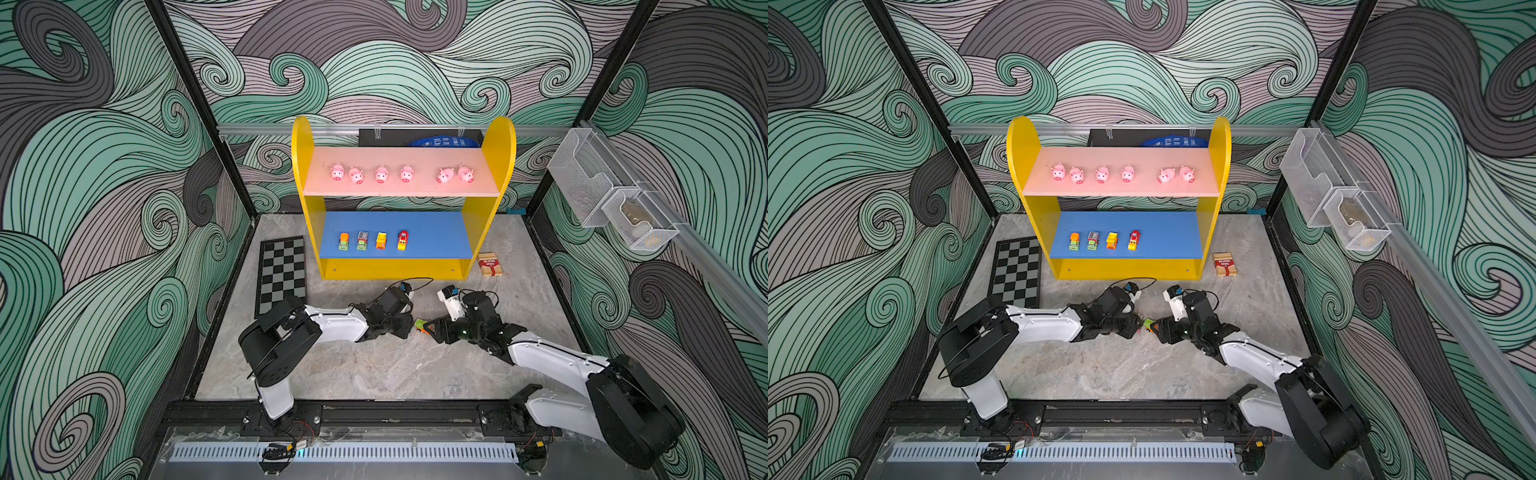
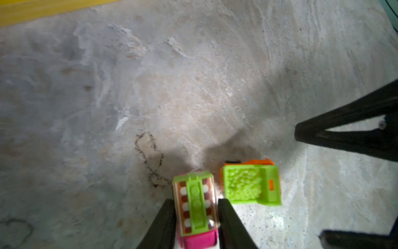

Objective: Organize plastic toys on shelves
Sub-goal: Adjust the plastic toy at the center of the board, then pick up the plastic toy at the center of the board.

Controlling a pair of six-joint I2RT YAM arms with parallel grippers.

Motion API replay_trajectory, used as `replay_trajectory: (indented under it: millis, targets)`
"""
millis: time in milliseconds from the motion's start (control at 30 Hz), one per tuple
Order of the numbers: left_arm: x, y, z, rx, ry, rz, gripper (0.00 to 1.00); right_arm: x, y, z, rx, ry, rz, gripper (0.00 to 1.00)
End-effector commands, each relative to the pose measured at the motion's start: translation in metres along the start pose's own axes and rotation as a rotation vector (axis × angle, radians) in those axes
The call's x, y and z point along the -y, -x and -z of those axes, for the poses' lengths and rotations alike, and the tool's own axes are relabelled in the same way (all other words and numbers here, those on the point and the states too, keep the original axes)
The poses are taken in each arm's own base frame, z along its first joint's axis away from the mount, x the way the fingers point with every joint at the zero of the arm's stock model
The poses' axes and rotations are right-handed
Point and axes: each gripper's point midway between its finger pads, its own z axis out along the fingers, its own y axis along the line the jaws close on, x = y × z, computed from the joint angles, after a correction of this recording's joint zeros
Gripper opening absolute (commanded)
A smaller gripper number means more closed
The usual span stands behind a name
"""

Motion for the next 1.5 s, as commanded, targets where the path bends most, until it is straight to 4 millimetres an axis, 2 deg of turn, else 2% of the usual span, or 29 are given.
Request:
replay_trajectory:
  millis: [0, 100, 300, 433, 533, 667, 867, 1000, 1033, 1167, 1333, 1433, 1467]
  targets:
    - [-0.016, -0.001, 0.008, -0.004, 0.088, -0.005, 0.36, -0.003, 0.002, -0.003, -0.019, -0.011, 0.025, 0.71]
    - [-0.014, -0.002, 0.010, -0.004, 0.071, -0.026, 0.38, -0.007, 0.000, -0.007, -0.037, -0.005, 0.039, 0.72]
    - [-0.026, -0.005, 0.017, 0.000, 0.130, -0.022, 0.38, -0.004, -0.002, -0.013, -0.063, -0.044, 0.051, 0.72]
    - [-0.026, -0.005, 0.022, 0.007, 0.125, -0.018, 0.38, -0.002, -0.006, -0.016, -0.089, -0.064, 0.046, 0.72]
    - [-0.022, 0.000, 0.029, 0.028, 0.103, -0.011, 0.44, -0.001, -0.009, -0.018, -0.113, -0.085, 0.043, 0.71]
    - [-0.016, 0.011, 0.041, 0.069, 0.064, 0.001, 0.55, 0.005, -0.013, -0.022, -0.146, -0.136, 0.045, 0.66]
    - [-0.009, 0.026, 0.063, 0.117, -0.002, 0.021, 0.60, 0.013, -0.015, -0.026, -0.154, -0.182, 0.034, 0.54]
    - [-0.019, 0.032, 0.078, 0.146, 0.001, 0.046, 0.61, 0.019, -0.013, -0.029, -0.150, -0.228, 0.019, 0.45]
    - [-0.021, 0.037, 0.087, 0.168, -0.002, 0.050, 0.61, 0.020, -0.012, -0.030, -0.147, -0.237, 0.010, 0.43]
    - [-0.036, 0.040, 0.101, 0.182, 0.023, 0.069, 0.61, 0.021, 0.001, -0.036, -0.111, -0.258, -0.039, 0.38]
    - [-0.053, 0.037, 0.113, 0.191, 0.049, 0.087, 0.61, 0.023, 0.013, -0.045, -0.076, -0.275, -0.087, 0.38]
    - [-0.061, 0.033, 0.117, 0.190, 0.065, 0.091, 0.61, 0.023, 0.015, -0.045, -0.066, -0.292, -0.078, 0.44]
    - [-0.061, 0.032, 0.118, 0.193, 0.067, 0.092, 0.61, 0.022, 0.015, -0.044, -0.064, -0.296, -0.071, 0.49]
